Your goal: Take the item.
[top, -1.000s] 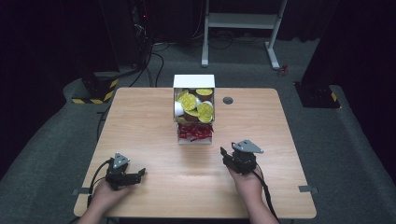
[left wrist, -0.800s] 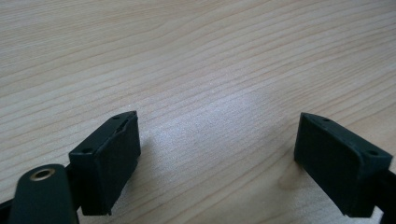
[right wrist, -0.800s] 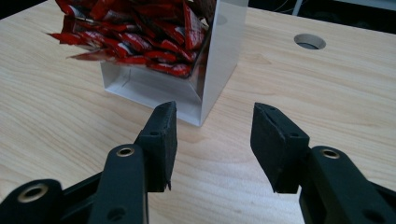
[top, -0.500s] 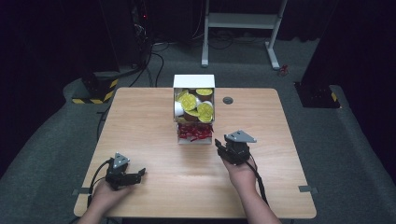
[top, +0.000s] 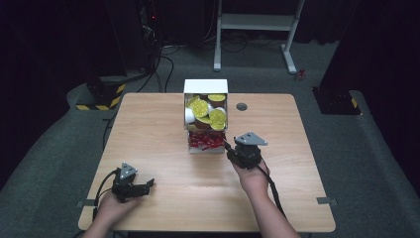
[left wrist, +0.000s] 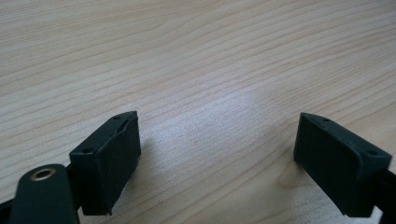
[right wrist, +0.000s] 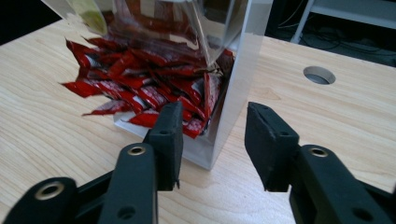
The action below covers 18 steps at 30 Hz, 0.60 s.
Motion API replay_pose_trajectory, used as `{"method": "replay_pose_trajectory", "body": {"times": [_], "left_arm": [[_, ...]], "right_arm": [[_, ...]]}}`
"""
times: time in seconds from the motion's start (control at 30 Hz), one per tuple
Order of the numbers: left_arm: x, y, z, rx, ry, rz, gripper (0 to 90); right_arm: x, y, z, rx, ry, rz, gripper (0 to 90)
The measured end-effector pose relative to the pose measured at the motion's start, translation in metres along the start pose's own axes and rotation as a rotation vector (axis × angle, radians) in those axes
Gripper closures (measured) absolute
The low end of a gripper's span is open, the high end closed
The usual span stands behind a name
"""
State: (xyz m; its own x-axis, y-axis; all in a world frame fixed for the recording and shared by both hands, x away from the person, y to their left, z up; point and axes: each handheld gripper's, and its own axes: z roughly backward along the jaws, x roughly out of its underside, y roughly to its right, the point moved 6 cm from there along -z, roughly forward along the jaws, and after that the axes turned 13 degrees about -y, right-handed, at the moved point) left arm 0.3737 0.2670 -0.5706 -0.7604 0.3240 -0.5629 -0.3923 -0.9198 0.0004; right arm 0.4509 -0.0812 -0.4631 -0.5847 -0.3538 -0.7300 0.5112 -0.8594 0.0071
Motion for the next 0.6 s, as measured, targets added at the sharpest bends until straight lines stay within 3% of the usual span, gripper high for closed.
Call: {"method": "replay_pose_trajectory", "body": {"times": [0.6], "left_arm": [[-0.001, -0.001, -0.001, -0.002, 0.001, -0.008, 14.9]], "right_arm": [[-0.012, 0.000, -0.017, -0.013, -0.025, -0.012, 68.9]]}}
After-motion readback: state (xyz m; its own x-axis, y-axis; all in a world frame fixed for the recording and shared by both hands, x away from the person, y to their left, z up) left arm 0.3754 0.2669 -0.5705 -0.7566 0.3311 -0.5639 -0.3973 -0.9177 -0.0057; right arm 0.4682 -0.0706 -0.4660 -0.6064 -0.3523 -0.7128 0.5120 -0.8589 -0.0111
